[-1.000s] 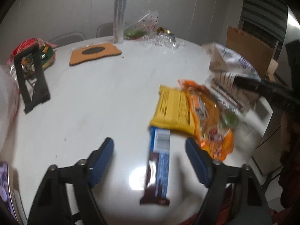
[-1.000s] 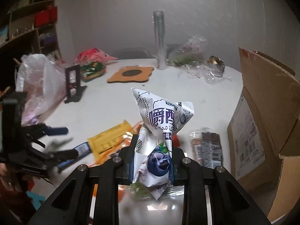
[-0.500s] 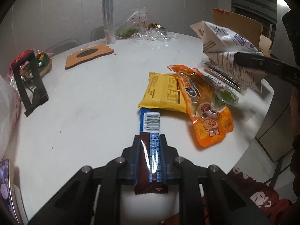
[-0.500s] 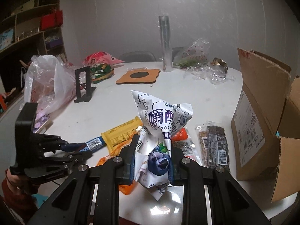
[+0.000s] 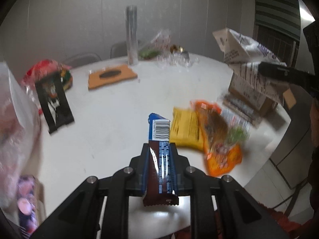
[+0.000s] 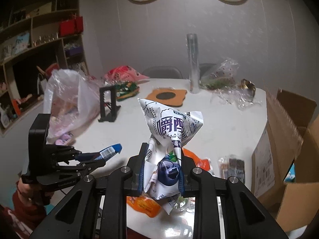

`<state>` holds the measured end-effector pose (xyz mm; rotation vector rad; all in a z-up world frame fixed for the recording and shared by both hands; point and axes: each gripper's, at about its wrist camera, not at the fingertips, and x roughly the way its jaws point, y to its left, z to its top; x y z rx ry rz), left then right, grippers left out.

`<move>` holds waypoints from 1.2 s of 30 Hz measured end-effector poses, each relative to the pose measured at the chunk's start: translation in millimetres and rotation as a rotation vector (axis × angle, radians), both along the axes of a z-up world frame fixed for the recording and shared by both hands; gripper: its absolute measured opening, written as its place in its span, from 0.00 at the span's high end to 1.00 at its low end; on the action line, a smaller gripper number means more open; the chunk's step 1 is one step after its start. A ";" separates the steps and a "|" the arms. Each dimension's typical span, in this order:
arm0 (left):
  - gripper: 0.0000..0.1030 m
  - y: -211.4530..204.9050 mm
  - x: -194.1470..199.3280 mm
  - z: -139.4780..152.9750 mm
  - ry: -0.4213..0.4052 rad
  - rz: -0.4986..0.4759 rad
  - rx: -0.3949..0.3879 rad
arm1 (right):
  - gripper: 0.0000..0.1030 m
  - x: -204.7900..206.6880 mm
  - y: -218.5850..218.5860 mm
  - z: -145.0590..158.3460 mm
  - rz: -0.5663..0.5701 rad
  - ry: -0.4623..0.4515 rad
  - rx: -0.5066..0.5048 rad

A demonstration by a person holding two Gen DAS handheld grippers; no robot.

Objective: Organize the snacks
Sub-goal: 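Carry the drink pouch and chocolate bar over the box with both tools, then lower the pouch and chocolate bar into the box and open both tools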

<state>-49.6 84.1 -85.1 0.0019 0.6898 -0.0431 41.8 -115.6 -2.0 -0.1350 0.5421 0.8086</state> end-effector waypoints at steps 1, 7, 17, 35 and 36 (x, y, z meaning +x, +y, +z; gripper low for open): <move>0.84 -2.1 2.3 9.7 -0.017 -0.005 0.002 | 0.80 0.1 -3.5 7.8 0.002 -0.013 0.009; 0.84 -31.7 29.5 71.8 -0.118 -0.073 0.037 | 0.81 2.6 -38.5 49.8 -0.014 -0.074 0.059; 0.84 -139.6 115.6 149.3 -0.189 -0.318 0.072 | 0.82 40.0 -134.7 85.2 -0.207 -0.122 0.062; 0.84 -285.2 244.8 109.7 0.082 -0.622 0.110 | 0.82 141.3 -161.4 -1.1 -0.200 0.175 -0.145; 0.84 -287.2 249.3 106.7 0.095 -0.629 0.111 | 0.82 143.1 -160.4 -3.1 -0.196 0.181 -0.152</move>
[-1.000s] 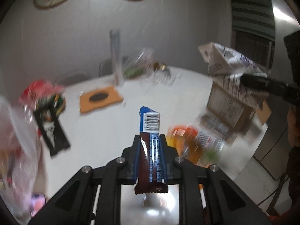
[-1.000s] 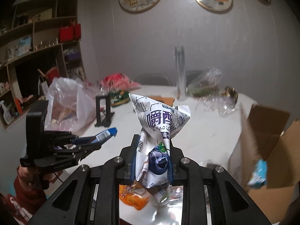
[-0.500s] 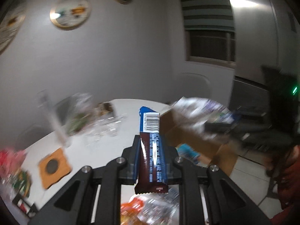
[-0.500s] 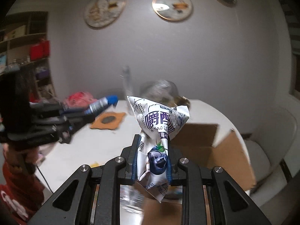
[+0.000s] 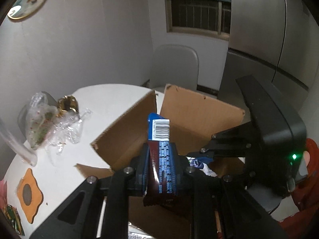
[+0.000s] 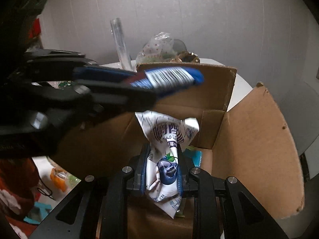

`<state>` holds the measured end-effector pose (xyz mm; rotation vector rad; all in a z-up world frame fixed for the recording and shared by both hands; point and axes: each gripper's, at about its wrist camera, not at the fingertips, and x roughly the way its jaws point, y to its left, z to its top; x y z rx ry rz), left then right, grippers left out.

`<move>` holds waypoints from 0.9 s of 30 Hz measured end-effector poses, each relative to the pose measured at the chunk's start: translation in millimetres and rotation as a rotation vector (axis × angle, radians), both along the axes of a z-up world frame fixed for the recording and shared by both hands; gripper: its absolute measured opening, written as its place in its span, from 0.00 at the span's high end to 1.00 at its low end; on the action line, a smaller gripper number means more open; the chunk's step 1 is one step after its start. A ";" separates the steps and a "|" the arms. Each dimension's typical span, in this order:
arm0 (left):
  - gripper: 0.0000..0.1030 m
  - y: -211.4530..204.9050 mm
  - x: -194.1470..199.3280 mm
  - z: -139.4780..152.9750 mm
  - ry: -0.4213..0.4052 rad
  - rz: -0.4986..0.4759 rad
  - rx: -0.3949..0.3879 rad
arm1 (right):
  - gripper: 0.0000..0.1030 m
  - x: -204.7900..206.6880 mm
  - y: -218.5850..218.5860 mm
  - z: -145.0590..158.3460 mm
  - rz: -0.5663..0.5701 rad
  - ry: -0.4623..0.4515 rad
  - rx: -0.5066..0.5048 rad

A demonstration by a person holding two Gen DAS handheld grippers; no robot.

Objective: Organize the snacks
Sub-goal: 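Lower the pouch and chocolate bar into the box and open both tools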

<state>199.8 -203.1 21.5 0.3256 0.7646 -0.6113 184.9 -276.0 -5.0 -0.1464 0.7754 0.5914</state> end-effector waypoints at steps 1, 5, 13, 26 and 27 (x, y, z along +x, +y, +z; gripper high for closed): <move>0.84 -1.4 4.5 -2.4 0.013 -0.007 0.002 | 0.82 1.3 0.8 -1.2 0.001 0.003 0.000; 0.84 -4.3 11.6 -14.2 0.063 -0.011 0.024 | 0.81 2.7 1.8 -1.6 0.011 -0.009 -0.012; 0.84 -8.3 12.0 -24.6 0.105 -0.020 0.049 | 0.75 -2.4 2.5 1.0 0.027 0.002 -0.034; 0.82 -19.5 7.7 -33.8 0.144 -0.036 0.126 | 0.60 -29.7 -12.7 7.8 0.030 0.004 -0.050; 0.81 -20.5 8.2 -33.6 0.151 -0.034 0.134 | 0.60 -31.0 -14.3 7.9 0.029 0.005 -0.051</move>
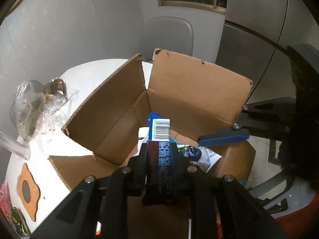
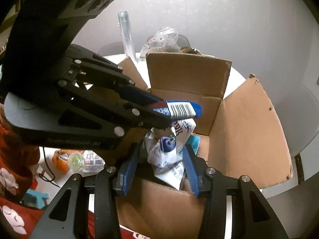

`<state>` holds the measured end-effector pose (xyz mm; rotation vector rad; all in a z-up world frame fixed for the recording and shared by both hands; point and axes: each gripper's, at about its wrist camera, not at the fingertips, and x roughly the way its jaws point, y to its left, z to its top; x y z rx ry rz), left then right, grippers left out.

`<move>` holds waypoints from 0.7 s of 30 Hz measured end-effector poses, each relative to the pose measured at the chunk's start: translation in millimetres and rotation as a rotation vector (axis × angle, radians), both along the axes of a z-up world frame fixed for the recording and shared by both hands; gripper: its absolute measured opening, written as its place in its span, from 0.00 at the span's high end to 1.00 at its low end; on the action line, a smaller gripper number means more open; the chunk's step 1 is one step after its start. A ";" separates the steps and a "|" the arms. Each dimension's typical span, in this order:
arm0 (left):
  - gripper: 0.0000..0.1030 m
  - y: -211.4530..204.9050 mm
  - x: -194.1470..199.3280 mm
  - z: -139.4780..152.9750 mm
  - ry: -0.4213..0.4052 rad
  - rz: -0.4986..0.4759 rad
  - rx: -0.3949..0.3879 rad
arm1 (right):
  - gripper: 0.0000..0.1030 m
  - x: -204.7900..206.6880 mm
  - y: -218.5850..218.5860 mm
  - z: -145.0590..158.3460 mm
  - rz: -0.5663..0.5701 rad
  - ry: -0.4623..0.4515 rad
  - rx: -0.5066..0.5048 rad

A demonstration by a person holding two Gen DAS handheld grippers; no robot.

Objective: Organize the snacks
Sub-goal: 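Lower the pouch and chocolate bar into the box and open both tools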

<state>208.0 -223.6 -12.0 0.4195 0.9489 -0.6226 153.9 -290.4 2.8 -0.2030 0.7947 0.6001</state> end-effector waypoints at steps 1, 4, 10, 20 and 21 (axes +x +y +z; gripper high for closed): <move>0.79 -1.4 -0.5 0.0 0.005 0.002 0.009 | 0.60 0.4 -0.4 0.3 -0.001 0.000 -0.001; 0.65 -4.4 -2.9 1.6 0.007 0.005 0.027 | 0.60 -5.8 -10.5 2.8 -0.006 -0.002 0.002; 0.61 3.2 -8.6 11.3 -0.016 0.022 0.006 | 0.60 -9.8 -8.1 8.5 -0.011 -0.011 0.005; 0.46 71.5 -71.3 63.7 -0.181 0.129 -0.117 | 0.60 -62.0 11.2 49.1 -0.028 -0.164 0.042; 0.45 83.7 -80.8 66.6 -0.194 0.150 -0.126 | 0.60 -68.2 15.2 52.8 -0.017 -0.176 0.052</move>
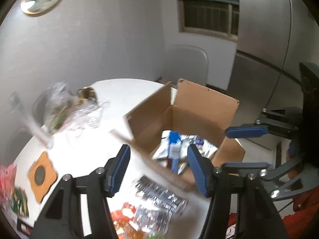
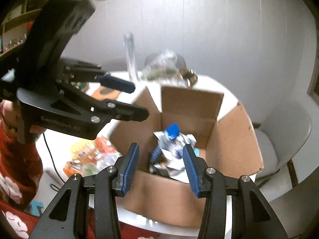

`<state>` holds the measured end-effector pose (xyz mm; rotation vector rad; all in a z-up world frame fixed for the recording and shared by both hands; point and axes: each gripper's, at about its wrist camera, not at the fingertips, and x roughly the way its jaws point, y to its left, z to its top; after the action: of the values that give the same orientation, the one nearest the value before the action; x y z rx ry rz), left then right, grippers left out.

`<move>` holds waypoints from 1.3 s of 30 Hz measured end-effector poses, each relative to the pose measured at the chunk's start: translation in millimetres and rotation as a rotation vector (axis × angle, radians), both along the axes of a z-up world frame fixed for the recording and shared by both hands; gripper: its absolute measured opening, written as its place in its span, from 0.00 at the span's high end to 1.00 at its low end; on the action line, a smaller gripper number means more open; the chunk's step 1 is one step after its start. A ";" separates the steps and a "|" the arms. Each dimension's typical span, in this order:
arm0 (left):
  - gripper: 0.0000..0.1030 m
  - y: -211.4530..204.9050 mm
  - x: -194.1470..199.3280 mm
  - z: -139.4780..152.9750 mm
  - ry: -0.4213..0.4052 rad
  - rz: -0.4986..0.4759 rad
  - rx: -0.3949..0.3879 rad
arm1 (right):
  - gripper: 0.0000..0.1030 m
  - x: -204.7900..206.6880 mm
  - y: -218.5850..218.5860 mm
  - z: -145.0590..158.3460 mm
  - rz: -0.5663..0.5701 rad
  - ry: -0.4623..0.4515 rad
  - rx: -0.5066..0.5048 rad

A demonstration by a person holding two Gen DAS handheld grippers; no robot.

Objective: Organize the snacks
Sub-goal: 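Lower the pouch and chocolate bar into the box and open both tools, then move both tools back to the snacks and close the left tool on the orange sausage pouch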

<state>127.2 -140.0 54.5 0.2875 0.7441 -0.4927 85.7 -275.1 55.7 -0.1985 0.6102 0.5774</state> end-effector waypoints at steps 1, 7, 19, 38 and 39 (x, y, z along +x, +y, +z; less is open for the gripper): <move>0.43 9.4 -7.3 1.4 -0.012 0.017 -0.006 | 0.60 -10.9 8.1 4.8 0.023 -0.015 0.012; 0.30 77.1 -59.6 -4.8 -0.101 0.156 -0.022 | 0.60 -47.4 63.1 4.5 0.144 -0.040 0.031; 0.28 176.4 -106.0 -124.2 0.026 0.373 -0.097 | 0.55 -32.8 144.0 -119.7 0.299 0.109 -0.030; 0.28 168.0 -109.8 -188.5 0.151 0.414 -0.148 | 0.58 -15.7 150.2 -173.4 0.281 0.078 -0.018; 0.28 167.4 -108.5 -186.9 0.144 0.420 -0.138 | 0.58 -16.7 148.4 -172.2 0.280 0.074 -0.013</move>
<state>18.7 27.4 -132.3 -0.0368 0.8794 -0.1650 69.0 -126.7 -116.5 -0.2785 0.6629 0.8540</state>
